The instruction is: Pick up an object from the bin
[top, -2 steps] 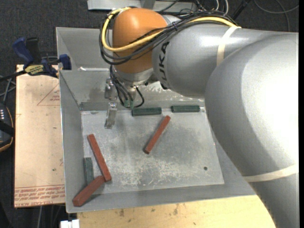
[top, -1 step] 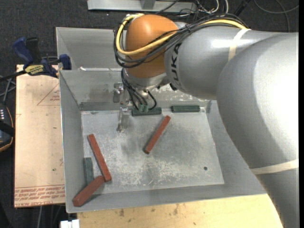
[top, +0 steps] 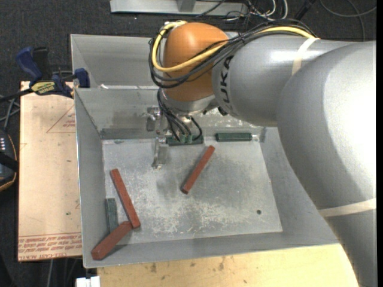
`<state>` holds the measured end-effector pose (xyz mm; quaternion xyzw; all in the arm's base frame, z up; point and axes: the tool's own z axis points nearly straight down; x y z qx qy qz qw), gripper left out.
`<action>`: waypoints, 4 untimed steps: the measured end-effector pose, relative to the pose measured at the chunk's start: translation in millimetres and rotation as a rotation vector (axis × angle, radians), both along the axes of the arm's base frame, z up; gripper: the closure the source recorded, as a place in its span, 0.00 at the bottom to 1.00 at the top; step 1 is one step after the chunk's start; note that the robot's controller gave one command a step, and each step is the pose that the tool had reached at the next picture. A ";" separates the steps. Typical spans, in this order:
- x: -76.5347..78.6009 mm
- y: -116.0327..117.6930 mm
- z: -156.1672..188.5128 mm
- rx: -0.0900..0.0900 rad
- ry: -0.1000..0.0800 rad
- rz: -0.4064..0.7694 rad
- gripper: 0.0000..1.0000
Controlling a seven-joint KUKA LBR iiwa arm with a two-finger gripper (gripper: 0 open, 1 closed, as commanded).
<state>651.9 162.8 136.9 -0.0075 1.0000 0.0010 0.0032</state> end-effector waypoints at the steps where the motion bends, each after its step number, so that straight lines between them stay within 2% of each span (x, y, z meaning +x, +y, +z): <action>1: -17.8 -7.2 15.6 -0.003 0.017 -0.040 0.00; 2: -9.1 -47.0 4.7 0.001 -0.009 0.077 0.00; 3: -31.9 -80.5 -50.9 -0.002 0.003 0.397 0.00; 4: -29.6 -141.4 -64.5 -0.002 0.003 0.349 1.00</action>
Offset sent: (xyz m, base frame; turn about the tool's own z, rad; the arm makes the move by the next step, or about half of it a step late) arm -0.0100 -0.0928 -0.0510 -0.2211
